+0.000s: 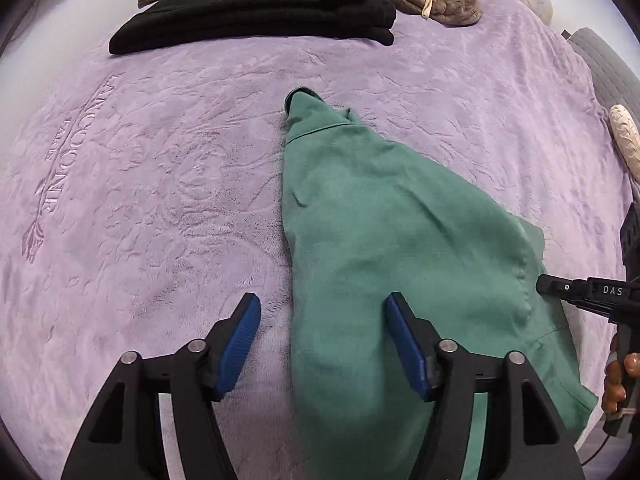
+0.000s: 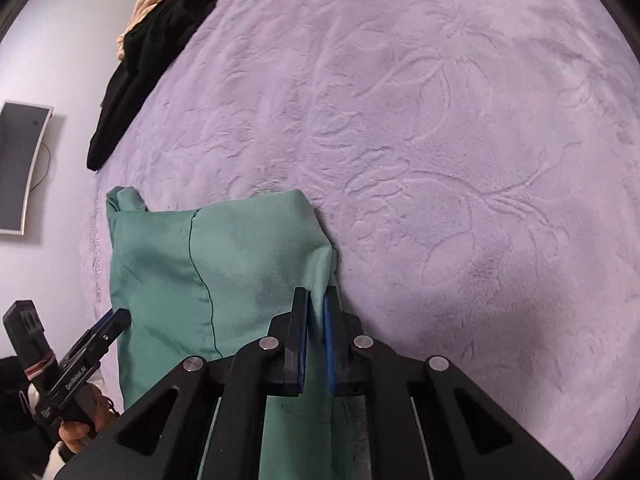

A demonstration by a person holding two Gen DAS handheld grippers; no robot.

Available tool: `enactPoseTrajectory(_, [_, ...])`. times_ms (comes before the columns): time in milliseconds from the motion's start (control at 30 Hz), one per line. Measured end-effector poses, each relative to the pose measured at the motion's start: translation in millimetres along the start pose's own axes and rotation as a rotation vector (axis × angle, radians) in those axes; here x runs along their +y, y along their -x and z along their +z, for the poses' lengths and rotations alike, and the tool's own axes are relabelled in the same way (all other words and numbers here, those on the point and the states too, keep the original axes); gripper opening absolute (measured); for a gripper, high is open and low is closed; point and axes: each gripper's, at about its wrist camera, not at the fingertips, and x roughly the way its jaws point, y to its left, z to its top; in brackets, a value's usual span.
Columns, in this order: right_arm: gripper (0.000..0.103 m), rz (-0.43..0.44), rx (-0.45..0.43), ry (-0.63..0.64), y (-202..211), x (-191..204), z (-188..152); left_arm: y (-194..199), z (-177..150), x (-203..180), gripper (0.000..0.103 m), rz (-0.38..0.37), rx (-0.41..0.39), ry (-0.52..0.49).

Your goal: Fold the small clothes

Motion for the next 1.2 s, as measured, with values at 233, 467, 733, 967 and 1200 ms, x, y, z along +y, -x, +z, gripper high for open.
enactPoseTrajectory(233, [0.033,0.074,0.004,-0.081,44.7,-20.5,-20.4,27.8,-14.1,4.2,0.071,0.041,0.013,-0.037])
enactPoseTrajectory(467, [0.057,0.057,0.026,0.100,94.9,8.2,-96.2,72.6,-72.0,-9.7,0.071,-0.065,0.076,-0.097])
enactPoseTrajectory(733, [0.032,-0.045,0.145,0.131,68.5,3.6,-158.4,59.7,-147.8,-31.3,0.071,-0.056,0.204,-0.219])
enactPoseTrajectory(967, [0.017,0.149,0.133,-0.225,67.6,-49.0,-173.7,60.1,-160.0,-21.2,0.077,-0.050,0.194,-0.256])
enactPoseTrajectory(1200, [0.019,0.009,0.101,-0.255,91.3,-72.2,-181.3,61.8,-165.4,-27.9,0.077,-0.010,0.176,-0.271])
